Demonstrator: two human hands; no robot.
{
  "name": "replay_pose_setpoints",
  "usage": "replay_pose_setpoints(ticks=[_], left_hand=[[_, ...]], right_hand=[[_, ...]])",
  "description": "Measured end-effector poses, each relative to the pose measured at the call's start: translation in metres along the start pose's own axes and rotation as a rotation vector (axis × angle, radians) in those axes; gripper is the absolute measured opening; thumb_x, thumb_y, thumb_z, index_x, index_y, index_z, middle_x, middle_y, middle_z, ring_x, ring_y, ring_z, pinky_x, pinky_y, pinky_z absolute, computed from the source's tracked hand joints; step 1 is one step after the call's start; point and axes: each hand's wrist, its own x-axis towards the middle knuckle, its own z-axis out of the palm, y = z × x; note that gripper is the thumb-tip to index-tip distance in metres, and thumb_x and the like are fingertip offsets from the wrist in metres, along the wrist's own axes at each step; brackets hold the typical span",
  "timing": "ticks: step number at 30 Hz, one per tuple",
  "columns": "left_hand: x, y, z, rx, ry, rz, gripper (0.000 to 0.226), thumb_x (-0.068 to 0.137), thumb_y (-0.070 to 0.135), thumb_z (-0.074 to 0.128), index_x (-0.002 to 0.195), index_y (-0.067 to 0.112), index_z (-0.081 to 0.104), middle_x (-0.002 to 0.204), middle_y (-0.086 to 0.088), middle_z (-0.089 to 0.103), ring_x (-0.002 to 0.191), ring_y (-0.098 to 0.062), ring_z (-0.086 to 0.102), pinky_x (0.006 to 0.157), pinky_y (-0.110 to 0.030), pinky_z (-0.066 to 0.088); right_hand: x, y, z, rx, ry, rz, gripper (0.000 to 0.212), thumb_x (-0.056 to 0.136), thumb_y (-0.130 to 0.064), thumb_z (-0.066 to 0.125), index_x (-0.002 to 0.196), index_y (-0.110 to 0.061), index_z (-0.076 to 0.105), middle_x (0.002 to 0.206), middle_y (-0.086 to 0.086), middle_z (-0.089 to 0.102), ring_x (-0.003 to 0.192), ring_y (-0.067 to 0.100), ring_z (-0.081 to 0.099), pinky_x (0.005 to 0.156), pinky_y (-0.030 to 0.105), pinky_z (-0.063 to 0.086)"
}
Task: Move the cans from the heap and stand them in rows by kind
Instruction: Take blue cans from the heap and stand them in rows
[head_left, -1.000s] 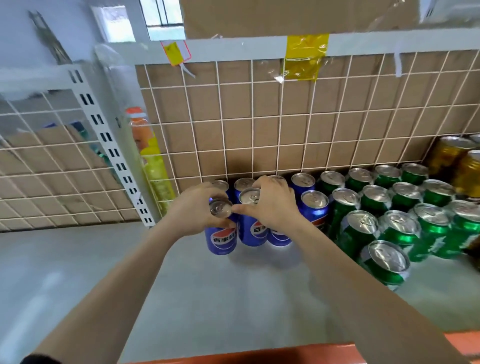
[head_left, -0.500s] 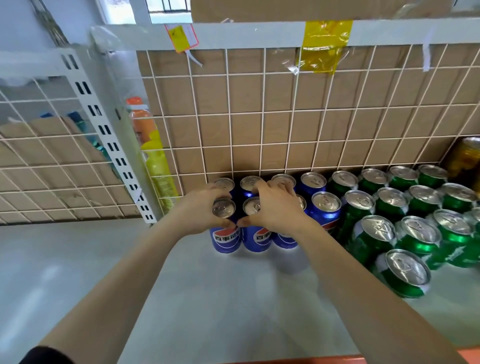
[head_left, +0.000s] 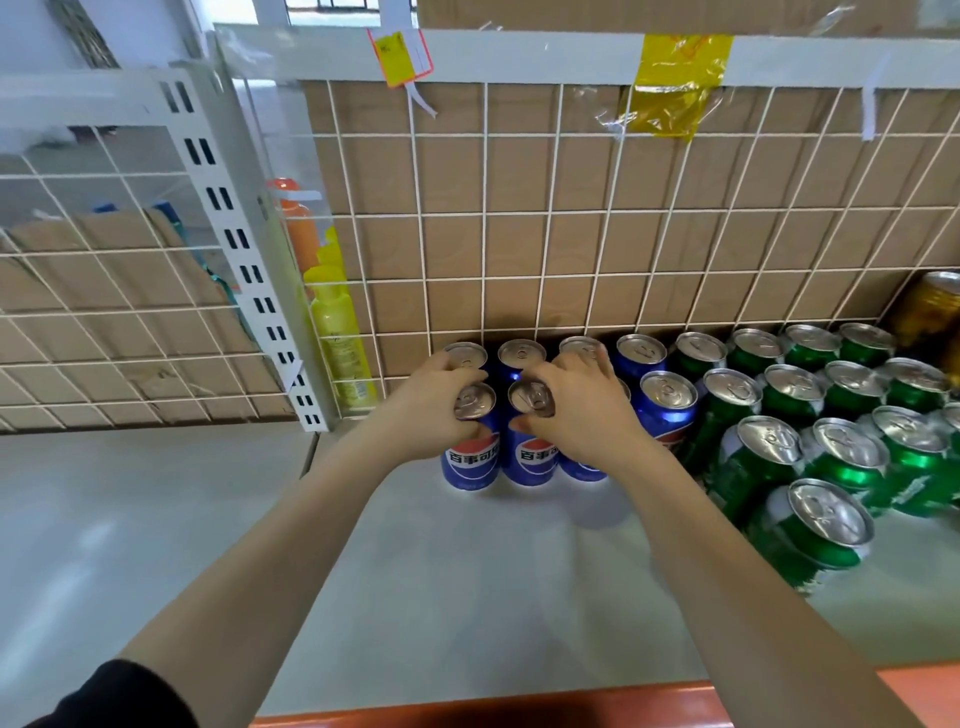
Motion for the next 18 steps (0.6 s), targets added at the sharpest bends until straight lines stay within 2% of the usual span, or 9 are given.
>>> replay_pose_setpoints(ticks=[6,10,12,15,18], left_hand=[[-0.013,-0.008,0.015,-0.095,0.057,-0.036,0.080,0.081,0.034,0.068,0.148,0.024,0.024,0.140,-0.007,0.037,0.124,-0.027,0.045,0.098,-0.032,0.040],[-0.023,-0.011,0.027,-0.058,0.113,-0.144,0.091,0.077,0.049,0.068,0.148,0.022,0.017,0.143,-0.008,0.038,0.124,-0.030,0.046,0.096,-0.042,0.044],[-0.032,-0.010,0.029,-0.035,0.138,-0.175,0.089,0.078,0.045,0.069,0.146,0.018,0.019,0.139,-0.012,0.039,0.124,-0.033,0.045,0.095,-0.044,0.044],[-0.056,-0.005,0.031,-0.044,0.166,-0.192,0.081,0.076,0.037,0.072,0.140,0.014,0.027,0.138,-0.014,0.037,0.128,-0.037,0.037,0.100,-0.045,0.036],[-0.088,0.006,0.031,0.003,0.181,-0.214,0.079,0.084,0.039,0.065,0.144,0.014,0.020,0.151,-0.013,0.016,0.139,-0.035,0.016,0.110,-0.042,0.023]], right_hand=[[-0.017,-0.013,0.011,0.000,0.023,0.020,0.068,0.081,-0.046,0.064,0.139,-0.022,0.038,0.140,0.005,0.040,0.134,0.027,0.031,0.116,0.041,0.008],[-0.037,-0.018,0.016,0.050,0.033,0.083,0.075,0.084,-0.040,0.064,0.145,-0.022,0.025,0.154,0.008,0.020,0.142,0.028,0.017,0.115,0.039,0.017],[-0.050,-0.018,0.016,0.050,0.048,0.104,0.077,0.084,-0.041,0.064,0.146,-0.024,0.022,0.155,0.009,0.015,0.143,0.029,0.013,0.115,0.042,0.019],[-0.072,-0.019,0.014,0.036,0.059,0.111,0.082,0.083,-0.043,0.064,0.148,-0.025,0.016,0.156,0.009,0.010,0.143,0.030,0.011,0.115,0.041,0.016],[-0.092,-0.028,0.013,0.002,0.029,0.103,0.086,0.085,-0.045,0.061,0.150,-0.023,0.010,0.157,0.009,0.003,0.144,0.031,0.007,0.116,0.042,0.013]])
